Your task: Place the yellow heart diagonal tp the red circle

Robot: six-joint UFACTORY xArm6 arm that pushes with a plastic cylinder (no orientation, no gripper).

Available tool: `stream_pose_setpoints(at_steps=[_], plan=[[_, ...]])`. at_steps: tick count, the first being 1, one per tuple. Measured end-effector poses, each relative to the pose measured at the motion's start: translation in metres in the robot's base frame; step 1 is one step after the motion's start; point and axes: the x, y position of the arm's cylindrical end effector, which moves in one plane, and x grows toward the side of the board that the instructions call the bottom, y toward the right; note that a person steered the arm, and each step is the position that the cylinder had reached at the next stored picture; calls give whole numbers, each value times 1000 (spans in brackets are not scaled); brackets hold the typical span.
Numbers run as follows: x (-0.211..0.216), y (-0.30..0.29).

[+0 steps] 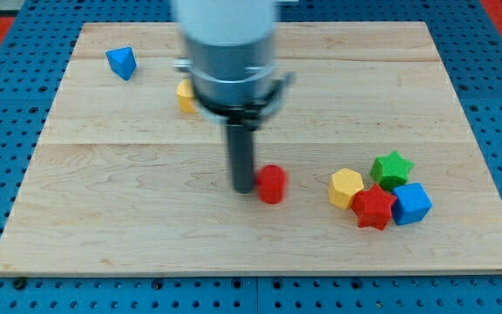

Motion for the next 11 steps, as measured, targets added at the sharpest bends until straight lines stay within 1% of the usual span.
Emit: stream_pose_setpoints(at_steps=[3, 4, 5, 6, 7, 8, 9, 10, 11], plan=[[0, 47], [-23, 10], [-85, -4], [-137, 13], [-179, -51], [-183, -118], [-169, -117], [-137, -127], [-138, -129]])
